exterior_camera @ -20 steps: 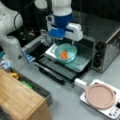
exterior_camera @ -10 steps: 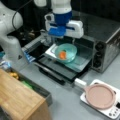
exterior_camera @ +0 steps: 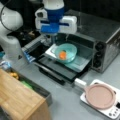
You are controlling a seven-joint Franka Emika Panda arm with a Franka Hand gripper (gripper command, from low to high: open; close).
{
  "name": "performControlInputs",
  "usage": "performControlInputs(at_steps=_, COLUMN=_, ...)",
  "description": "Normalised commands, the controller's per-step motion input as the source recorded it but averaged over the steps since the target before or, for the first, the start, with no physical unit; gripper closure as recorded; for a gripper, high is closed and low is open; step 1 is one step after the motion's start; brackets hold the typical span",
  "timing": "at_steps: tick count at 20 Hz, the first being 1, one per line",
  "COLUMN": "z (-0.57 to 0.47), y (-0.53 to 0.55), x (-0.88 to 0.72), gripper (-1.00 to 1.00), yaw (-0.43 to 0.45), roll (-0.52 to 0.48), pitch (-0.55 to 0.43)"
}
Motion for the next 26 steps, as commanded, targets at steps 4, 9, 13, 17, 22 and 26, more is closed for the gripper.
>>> performControlInputs(at_steps=4, z=0.21, y=-0.36, x=0.29, gripper=-1.00, yaw=0.386, roll=-0.121, pitch=0.212)
performControlInputs(at_steps=9, z=0.28, y=-0.34, x=0.57, gripper=-1.00, yaw=0.479, roll=-0.187, pitch=0.280)
performControlInputs(at_steps=13, z=0.32, y=-0.27, x=0.89, gripper=-1.00, yaw=0.538, roll=-0.176, pitch=0.329)
performControlInputs(at_steps=17, z=0.35, y=-0.19, x=0.83, gripper=-1.00, yaw=0.488, roll=-0.073, pitch=0.312)
performControlInputs(at_steps=22, z=0.26, y=-0.10, x=0.54, gripper=-1.00, yaw=0.381, roll=-0.097, pitch=0.261)
performControlInputs(at_steps=26, z=0.10, y=-0.04, x=0.25, gripper=-1.00, yaw=0.374, roll=-0.120, pitch=0.230)
